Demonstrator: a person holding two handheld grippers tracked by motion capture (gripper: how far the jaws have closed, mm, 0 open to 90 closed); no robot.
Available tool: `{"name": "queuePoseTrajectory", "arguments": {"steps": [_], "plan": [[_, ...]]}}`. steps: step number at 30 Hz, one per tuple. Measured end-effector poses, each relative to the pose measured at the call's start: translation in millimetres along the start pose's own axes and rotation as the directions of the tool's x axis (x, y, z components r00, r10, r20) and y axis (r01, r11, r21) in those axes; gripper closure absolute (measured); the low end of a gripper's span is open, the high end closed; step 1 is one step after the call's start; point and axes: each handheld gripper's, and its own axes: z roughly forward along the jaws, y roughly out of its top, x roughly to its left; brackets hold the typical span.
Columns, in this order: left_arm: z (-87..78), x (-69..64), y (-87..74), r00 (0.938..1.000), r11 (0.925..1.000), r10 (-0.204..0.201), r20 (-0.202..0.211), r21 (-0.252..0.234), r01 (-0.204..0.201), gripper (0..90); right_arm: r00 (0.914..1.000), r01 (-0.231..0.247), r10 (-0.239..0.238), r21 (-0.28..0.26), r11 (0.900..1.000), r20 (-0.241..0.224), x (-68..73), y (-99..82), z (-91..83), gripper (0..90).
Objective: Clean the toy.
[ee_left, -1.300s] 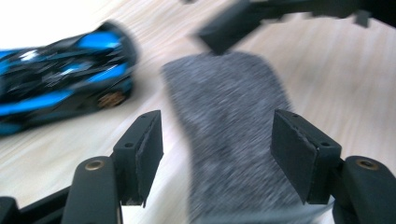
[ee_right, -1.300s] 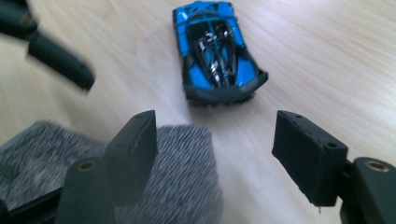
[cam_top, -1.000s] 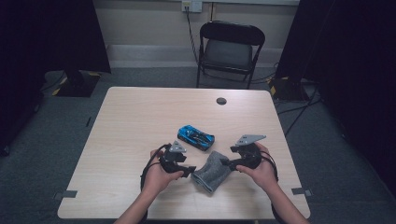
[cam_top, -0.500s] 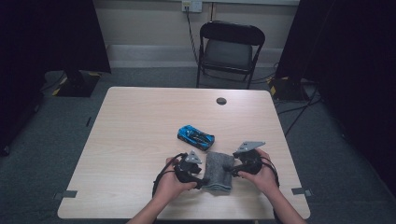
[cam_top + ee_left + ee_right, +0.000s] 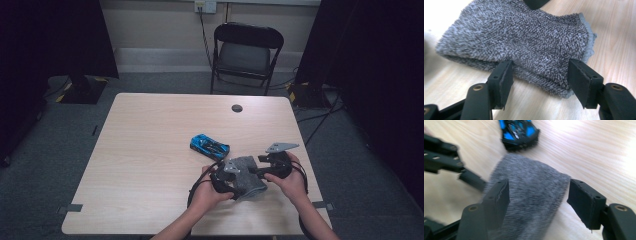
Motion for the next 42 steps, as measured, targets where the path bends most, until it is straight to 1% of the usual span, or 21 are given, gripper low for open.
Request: {"name": "queuePoseTrajectory", "arguments": {"steps": [3, 5, 7, 9, 12, 14, 18, 22, 24, 26, 27, 28, 29, 31, 33, 35, 36, 38, 40, 41, 42], "plan": [[-9.5, 4.1, -1.5, 0.9995, 0.9998, 0.019, -0.027, -0.001, -0.019, 35.4, 0.9997, 0.018, -0.018, -0.003, 0.9998, -0.019, 11.1, 0.5, -3.7, 34.2], [-18.0, 8.4, -5.0, 0.9990, 0.9999, 0.015, -0.042, -0.001, -0.015, 33.9, 0.9994, 0.025, -0.024, 0.009, 0.9997, -0.026, 18.4, -2.1, -2.8, 35.8], [-26.2, 14.6, -9.5, 0.9977, 0.9999, 0.005, -0.068, -0.013, -0.006, 33.3, 0.9993, 0.003, -0.003, 0.021, 0.9998, -0.038, 24.9, -7.8, 0.1, 36.0], [-33.6, 22.8, -12.8, 0.9955, 0.9998, -0.004, -0.095, -0.020, 0.002, 31.5, 0.9994, -0.015, 0.016, 0.034, 0.9993, -0.032, 29.7, -13.2, 3.6, 36.0], [-44.9, 38.4, -13.0, 0.9921, 0.9992, -0.007, -0.125, -0.041, 0.002, 29.1, 0.9998, -0.016, 0.017, 0.073, 0.9972, -0.012, 35.5, -20.5, 11.8, 32.6], [-50.7, 48.6, -10.9, 0.9891, 0.9984, -0.014, -0.147, -0.057, 0.006, 27.2, 0.9999, -0.002, 0.001, 0.101, 0.9949, 0.013, 38.9, -25.7, 17.7, 33.3], [-58.8, 74.9, -4.4, 0.9822, 0.9958, -0.034, -0.185, -0.090, 0.017, 23.7, 0.9990, 0.016, -0.020, 0.098, 0.9951, 0.040, 41.8, -29.6, 20.3, 38.3], [-58.7, 97.5, 3.0, 0.9719, 0.9953, -0.043, -0.231, -0.095, 0.022, 20.1, 0.9984, 0.021, -0.026, 0.085, 0.9962, 0.051, 42.6, -32.6, 20.3, 43.1], [-53.5, 107.5, 8.2, 0.9730, 0.9959, -0.029, -0.229, -0.090, 0.008, 18.9, 0.9982, 0.021, -0.025, 0.082, 0.9964, 0.054, 43.3, -33.3, 19.8, 46.9], [-48.6, 114.2, 11.9, 0.9726, 0.9959, -0.026, -0.231, -0.091, 0.005, 18.9, 0.9982, 0.021, -0.026, 0.079, 0.9967, 0.054, 43.6, -33.7, 19.5, 49.6], [-45.9, 117.7, 13.7, 0.9772, 0.9965, -0.012, -0.212, -0.083, -0.005, 18.4, 0.9983, 0.021, -0.025, 0.078, 0.9968, 0.053, 43.6, -33.8, 19.2, 51.3], [-43.3, 121.1, 15.1, 0.9778, 0.9969, 0.004, -0.210, -0.076, -0.020, 18.4, 0.9984, 0.020, -0.024, 0.076, 0.9969, 0.051, 43.5, -34.0, 19.1, 52.2], [-41.7, 122.5, 16.3, 0.9743, 0.9971, 0.004, -0.225, -0.073, -0.021, 17.8, 0.9985, 0.019, -0.023, 0.075, 0.9970, 0.050, 43.0, -34.2, 18.8, 53.8], [-38.2, 128.1, 19.0, 0.9791, 0.9955, -0.022, -0.202, -0.095, 0.003, 17.8, 0.9985, 0.017, -0.021, 0.074, 0.9971, 0.051, 42.4, -34.3, 18.5, 56.5], [-34.3, 132.8, 21.0, 0.9776, 0.9954, -0.043, -0.206, -0.093, 0.024, 16.5, 0.9984, 0.019, -0.022, 0.074, 0.9971, 0.052, 42.2, -34.4, 18.3, 59.3], [-31.1, 137.1, 21.6, 0.9764, 0.9960, -0.038, -0.213, -0.087, 0.020, 17.7, 0.9985, 0.014, -0.018, 0.075, 0.9971, 0.052, 41.6, -34.0, 18.0, 62.6], [-28.4, 139.5, 22.1, 0.9748, 0.9949, -0.059, -0.215, -0.093, 0.039, 17.5, 0.9986, 0.013, -0.016, 0.075, 0.9971, 0.050, 41.0, -34.0, 18.1, 63.4], [-25.8, 141.9, 22.1, 0.9742, 0.9958, -0.055, -0.219, -0.084, 0.037, 17.8, 0.9986, 0.013, -0.017, 0.074, 0.9971, 0.049, 40.3, -33.9, 18.0, 64.5], [-22.7, 142.1, 21.7, 0.9788, 0.9962, -0.053, -0.198, -0.078, 0.039, 19.3, 0.9987, 0.012, -0.015, 0.076, 0.9970, 0.049, 40.4, -33.6, 18.1, 65.8], [-20.5, 141.3, 21.6, 0.9795, 0.9962, -0.059, -0.193, -0.075, 0.045, 19.2, 0.9988, 0.010, -0.014, 0.078, 0.9969, 0.048, 40.4, -33.3, 18.1, 66.1], [-19.7, 141.2, 21.4, 0.9808, 0.9968, -0.051, -0.188, -0.070, 0.039, 19.2, 0.9988, 0.010, -0.014, 0.082, 0.9966, 0.047, 40.0, -32.8, 18.2, 66.5]]}}
